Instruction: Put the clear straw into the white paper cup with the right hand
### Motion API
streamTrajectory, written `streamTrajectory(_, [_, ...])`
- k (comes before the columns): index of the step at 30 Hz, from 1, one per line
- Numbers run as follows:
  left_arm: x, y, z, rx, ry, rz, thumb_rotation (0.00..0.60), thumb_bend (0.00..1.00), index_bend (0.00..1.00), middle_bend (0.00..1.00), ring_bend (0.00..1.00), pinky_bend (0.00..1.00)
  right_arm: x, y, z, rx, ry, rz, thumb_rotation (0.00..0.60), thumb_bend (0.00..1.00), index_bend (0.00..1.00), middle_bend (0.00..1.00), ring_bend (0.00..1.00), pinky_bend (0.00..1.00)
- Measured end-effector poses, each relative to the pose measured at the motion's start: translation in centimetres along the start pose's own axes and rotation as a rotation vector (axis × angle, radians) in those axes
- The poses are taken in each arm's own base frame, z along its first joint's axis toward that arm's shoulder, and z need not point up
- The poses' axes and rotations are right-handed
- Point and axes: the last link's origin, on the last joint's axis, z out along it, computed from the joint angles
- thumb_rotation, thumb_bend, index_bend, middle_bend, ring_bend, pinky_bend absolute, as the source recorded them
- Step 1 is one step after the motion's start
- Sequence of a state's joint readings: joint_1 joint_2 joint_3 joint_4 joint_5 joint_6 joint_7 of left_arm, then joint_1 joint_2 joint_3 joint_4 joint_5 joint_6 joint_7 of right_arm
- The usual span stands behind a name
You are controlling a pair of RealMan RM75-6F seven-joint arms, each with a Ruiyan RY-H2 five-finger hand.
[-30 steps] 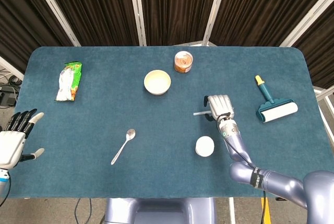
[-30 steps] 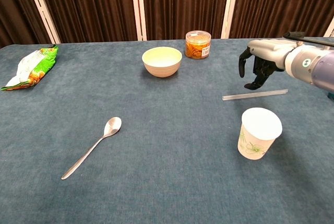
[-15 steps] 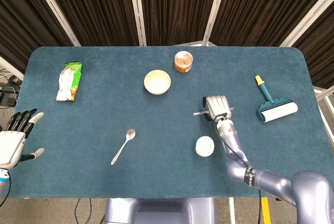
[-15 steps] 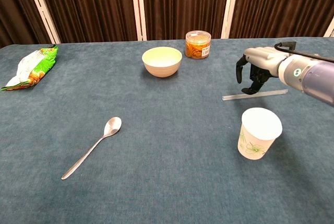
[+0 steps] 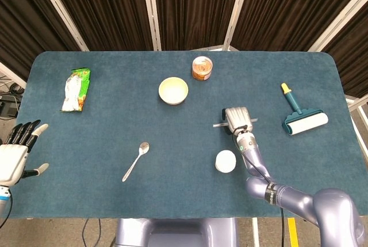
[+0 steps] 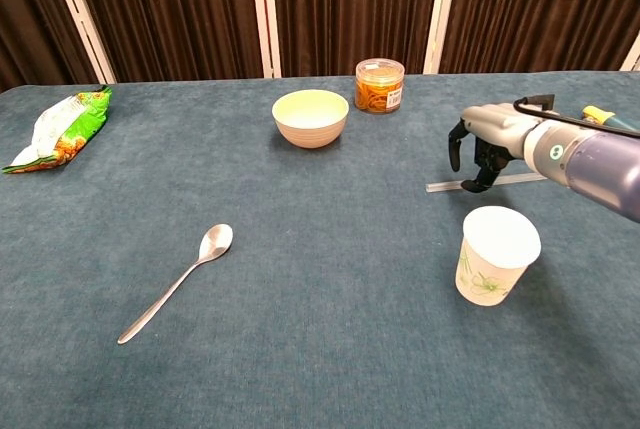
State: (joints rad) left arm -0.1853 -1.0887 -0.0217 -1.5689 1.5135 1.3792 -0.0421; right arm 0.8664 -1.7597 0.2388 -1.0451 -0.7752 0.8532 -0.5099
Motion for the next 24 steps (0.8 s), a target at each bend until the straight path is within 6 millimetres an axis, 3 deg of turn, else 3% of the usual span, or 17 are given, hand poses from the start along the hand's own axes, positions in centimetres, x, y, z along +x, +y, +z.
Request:
streamTrajectory(13, [0.0,0.0,0.0,-0.002,0.001,-0.001,0.6,0.2,0.12,0.0,0.0,0.0,-0.9,0.5,0.4,-0.035,-0.029,-0.007,0.6,0.34,0.48,1.0,0.94,0.87])
streamTrajectory(24, [0.0,0.0,0.0,-0.002,0.001,-0.001,0.6,0.2,0.12,0.0,0.0,0.0,-1.3,0.7,0.4,-0.043,-0.028,-0.007,0.6,0.37,0.55,1.0,0.94,0.87])
